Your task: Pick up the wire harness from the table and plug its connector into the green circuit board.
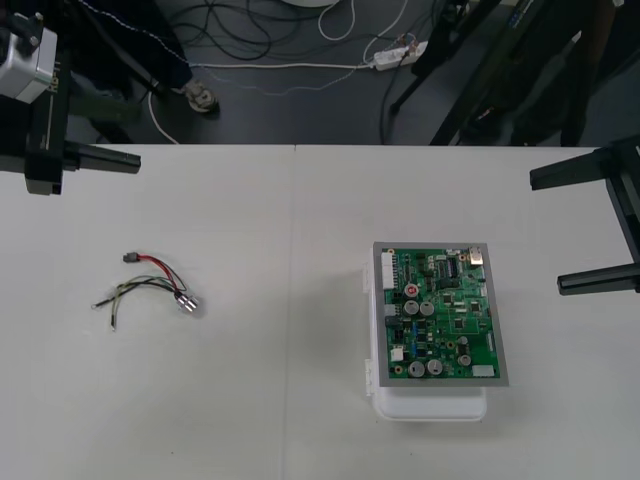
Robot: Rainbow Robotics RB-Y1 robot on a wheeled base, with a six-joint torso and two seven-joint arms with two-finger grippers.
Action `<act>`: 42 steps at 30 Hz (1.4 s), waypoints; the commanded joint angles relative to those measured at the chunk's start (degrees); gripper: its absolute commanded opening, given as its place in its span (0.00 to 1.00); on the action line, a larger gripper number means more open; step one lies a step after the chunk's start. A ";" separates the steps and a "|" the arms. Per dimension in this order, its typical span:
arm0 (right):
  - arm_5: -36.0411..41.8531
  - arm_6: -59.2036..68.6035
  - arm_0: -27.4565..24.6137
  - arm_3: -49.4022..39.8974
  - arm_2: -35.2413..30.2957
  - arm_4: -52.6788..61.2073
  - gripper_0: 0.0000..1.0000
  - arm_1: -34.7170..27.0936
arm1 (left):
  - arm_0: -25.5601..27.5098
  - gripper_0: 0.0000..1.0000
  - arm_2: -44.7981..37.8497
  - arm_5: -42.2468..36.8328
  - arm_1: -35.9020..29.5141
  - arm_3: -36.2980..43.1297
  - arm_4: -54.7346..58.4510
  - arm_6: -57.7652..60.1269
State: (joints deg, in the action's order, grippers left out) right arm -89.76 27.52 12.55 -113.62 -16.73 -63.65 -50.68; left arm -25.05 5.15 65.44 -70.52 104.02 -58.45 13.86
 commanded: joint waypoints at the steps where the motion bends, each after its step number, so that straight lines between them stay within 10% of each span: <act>1: -0.24 -1.50 -0.68 1.12 0.21 -0.42 1.00 1.73 | 1.59 0.46 -0.76 -1.55 2.67 0.21 -1.06 -2.26; 42: -0.24 -1.94 -5.25 3.93 -8.23 9.60 1.00 1.55 | -3.86 0.49 9.88 -0.32 -11.75 16.47 -24.43 -8.59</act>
State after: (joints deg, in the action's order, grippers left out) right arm -89.76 27.50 9.02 -109.35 -22.21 -56.26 -49.38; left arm -24.55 9.77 65.59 -77.96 118.99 -81.71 8.99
